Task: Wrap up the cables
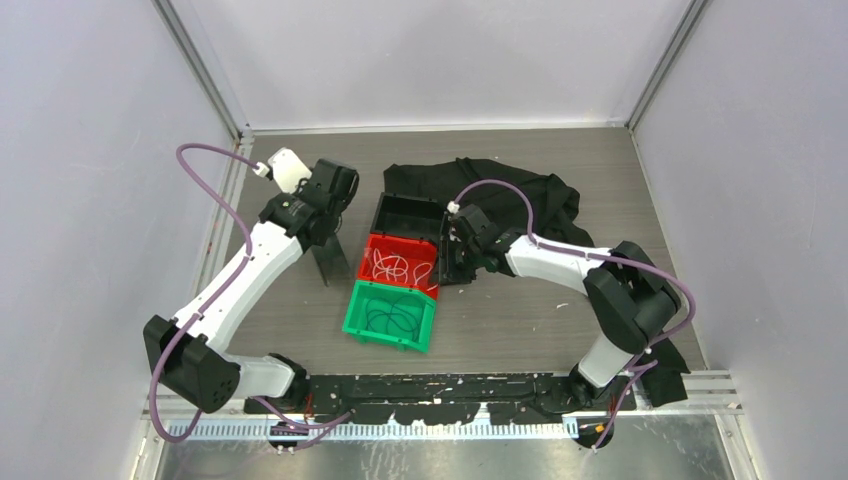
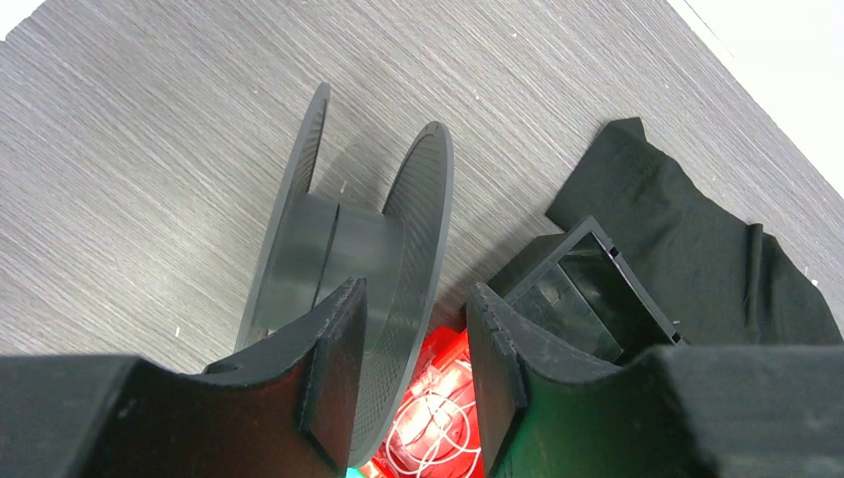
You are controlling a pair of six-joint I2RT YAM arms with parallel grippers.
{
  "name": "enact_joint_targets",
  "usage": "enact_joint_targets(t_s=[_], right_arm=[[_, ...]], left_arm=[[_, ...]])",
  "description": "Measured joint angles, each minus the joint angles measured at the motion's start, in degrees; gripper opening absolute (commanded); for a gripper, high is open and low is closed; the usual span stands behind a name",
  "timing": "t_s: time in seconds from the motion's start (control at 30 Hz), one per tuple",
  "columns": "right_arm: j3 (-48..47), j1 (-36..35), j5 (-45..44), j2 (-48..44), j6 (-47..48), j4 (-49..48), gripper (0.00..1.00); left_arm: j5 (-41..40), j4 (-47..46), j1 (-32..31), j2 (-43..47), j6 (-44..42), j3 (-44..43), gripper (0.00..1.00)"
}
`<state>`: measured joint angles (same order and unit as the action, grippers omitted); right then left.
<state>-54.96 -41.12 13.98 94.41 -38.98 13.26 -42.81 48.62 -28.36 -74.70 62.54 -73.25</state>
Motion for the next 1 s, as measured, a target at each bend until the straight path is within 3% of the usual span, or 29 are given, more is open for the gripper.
enact_joint_targets(t_s=[0.37,0.57,0.83,1.0], right_arm=[[0.00,0.00,0.33,0.37,-0.24,-0.13,0.24],[0.00,-0.02,0.85,0.37,-0.55,-1.01,0.01],[-0.02,-0.02,0.59,-0.72,-0.39,0.09,0.00],[-2.54,-0.02,-0.63,-5.35,0.55,5.35,0.01]], left_arm=[[0.00,-0.15,0.00,0.85,-0.02,0.59,0.43],[0.37,-0.17,0.00,0.90,-0.02,0.90,0.43],[0.20,-0.17,0.00,2.45,-1.09,1.03,0.44],[0.42,-1.53,0.00,4.92,-6.03,0.74,0.44]])
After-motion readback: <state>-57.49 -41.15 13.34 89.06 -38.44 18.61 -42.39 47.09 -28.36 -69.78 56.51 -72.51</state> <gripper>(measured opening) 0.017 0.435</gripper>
